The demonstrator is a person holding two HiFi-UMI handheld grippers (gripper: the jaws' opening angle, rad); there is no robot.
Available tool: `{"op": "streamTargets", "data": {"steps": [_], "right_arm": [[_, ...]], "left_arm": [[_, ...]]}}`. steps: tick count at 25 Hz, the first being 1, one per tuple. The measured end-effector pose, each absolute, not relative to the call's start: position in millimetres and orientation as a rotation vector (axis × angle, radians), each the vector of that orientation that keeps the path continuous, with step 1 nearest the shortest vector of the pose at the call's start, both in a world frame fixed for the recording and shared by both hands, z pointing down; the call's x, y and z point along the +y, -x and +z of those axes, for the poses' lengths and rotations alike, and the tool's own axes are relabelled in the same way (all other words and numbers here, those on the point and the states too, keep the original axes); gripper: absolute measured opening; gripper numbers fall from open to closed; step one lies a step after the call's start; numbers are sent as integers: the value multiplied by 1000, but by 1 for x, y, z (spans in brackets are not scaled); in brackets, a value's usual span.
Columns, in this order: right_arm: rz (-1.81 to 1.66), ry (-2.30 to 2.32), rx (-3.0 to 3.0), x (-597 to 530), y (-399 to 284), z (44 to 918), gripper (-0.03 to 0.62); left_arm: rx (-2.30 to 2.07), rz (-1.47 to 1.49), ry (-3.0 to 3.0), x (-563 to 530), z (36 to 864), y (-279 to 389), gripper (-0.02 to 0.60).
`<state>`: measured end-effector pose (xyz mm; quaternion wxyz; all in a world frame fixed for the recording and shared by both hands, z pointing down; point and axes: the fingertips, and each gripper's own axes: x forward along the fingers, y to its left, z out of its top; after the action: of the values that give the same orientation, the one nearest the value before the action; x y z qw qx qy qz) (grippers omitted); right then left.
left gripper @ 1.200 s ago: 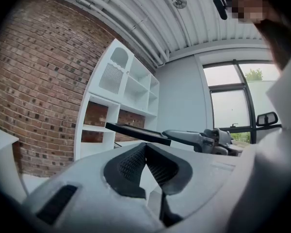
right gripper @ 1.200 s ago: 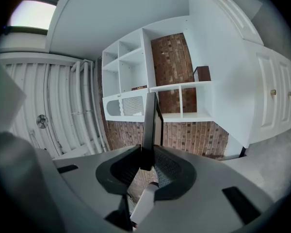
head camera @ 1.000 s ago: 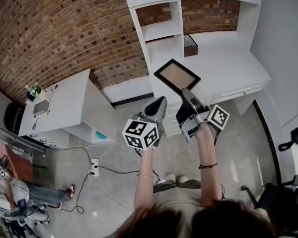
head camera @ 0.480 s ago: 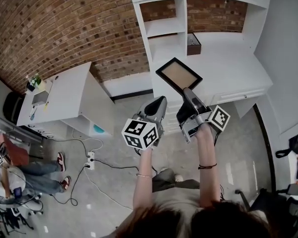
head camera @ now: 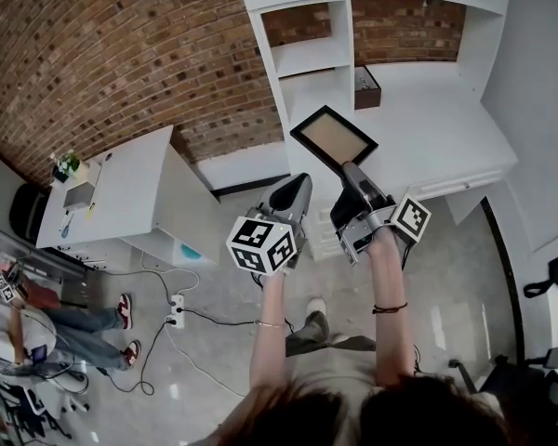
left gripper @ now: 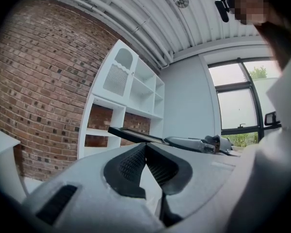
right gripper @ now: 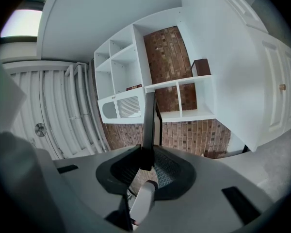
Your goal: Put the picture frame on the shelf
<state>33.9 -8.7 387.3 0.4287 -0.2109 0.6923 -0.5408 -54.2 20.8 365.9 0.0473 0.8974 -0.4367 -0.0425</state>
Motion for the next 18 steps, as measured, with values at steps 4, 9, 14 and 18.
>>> {"op": "streamTargets", "data": {"steps": [4,9,14,18], "right_arm": [[-1338,523,1719,-28,-27,383,71],[-1329,545,1701,-48,-27,388,71],[-1324,550,1668,-65,-23,393,71],[-1327,557,1654,-76,-16,395,71]], "left_arm": [[-1305,-133,-2763,-3,358,58,11],[-1261,-124,-2783,-25,361,57,11],[-1236,-126,-2794,-45,362,63,11],[-1216,-132,-2791,-60,364,69,11]]}}
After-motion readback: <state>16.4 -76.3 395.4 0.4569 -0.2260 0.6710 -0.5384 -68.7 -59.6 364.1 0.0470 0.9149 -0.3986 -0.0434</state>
